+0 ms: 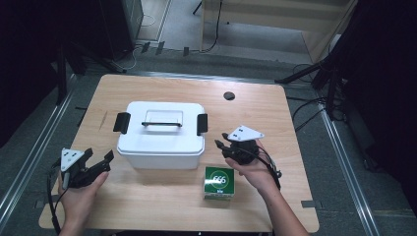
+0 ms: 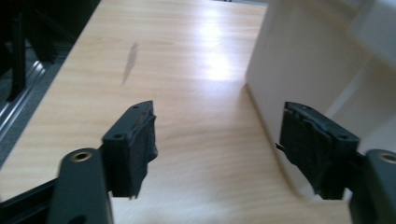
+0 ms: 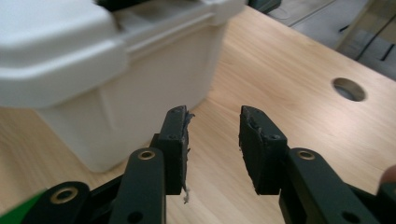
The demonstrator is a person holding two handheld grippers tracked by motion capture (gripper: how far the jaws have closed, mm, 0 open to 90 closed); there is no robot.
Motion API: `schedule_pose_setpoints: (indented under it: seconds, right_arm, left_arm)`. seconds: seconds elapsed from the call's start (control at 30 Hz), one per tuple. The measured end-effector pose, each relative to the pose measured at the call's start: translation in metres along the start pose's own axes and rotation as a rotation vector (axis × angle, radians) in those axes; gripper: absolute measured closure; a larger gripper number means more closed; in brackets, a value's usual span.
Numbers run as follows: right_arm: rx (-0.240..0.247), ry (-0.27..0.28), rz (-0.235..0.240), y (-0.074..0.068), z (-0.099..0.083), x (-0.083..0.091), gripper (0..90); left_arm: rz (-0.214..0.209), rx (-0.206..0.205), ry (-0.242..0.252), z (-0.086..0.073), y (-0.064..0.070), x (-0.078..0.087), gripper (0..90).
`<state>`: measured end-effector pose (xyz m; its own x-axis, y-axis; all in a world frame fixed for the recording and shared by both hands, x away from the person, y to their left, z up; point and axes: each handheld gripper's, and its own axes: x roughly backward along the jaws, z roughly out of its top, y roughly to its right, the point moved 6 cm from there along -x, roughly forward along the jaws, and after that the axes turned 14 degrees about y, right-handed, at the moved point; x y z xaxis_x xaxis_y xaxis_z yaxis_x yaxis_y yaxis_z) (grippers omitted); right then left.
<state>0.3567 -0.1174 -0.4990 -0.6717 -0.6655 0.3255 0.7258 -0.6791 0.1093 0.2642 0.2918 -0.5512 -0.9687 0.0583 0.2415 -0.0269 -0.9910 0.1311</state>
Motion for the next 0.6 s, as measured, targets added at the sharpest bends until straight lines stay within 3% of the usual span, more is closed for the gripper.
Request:
schedule_pose_setpoints:
  seconds: [0.07,0.2,0.3,0.33,0.43,0.5,0.6]
  right_arm:
    - [0.005,-0.004,-0.009,0.011,-0.001,0.01,58.5]
    - [0.005,-0.022,-0.02,0.019,0.0,0.018,49.2]
    - [0.041,-0.049,-0.008,0.023,0.004,0.025,39.3]
    - [0.049,-0.062,0.024,0.025,0.011,0.029,38.4]
    - [0.075,-0.079,0.051,0.028,0.021,0.032,36.7]
    - [0.103,-0.111,0.127,0.031,0.035,0.035,36.2]
    - [0.149,-0.14,0.18,0.032,0.044,0.036,38.2]
  left_arm:
    - [0.003,-0.001,-0.018,-0.006,-0.005,0.002,16.9]
    - [-0.001,-0.04,-0.051,-0.017,-0.014,0.004,14.6]
    - [-0.003,-0.041,-0.065,-0.025,-0.019,0.003,13.0]
    - [-0.005,-0.034,-0.064,-0.025,-0.019,0.003,11.4]
    - [-0.001,-0.04,-0.048,-0.024,-0.019,0.003,11.4]
    - [-0.001,-0.044,-0.058,-0.025,-0.019,0.003,11.3]
    - [0.002,-0.031,-0.055,-0.026,-0.02,0.004,10.9]
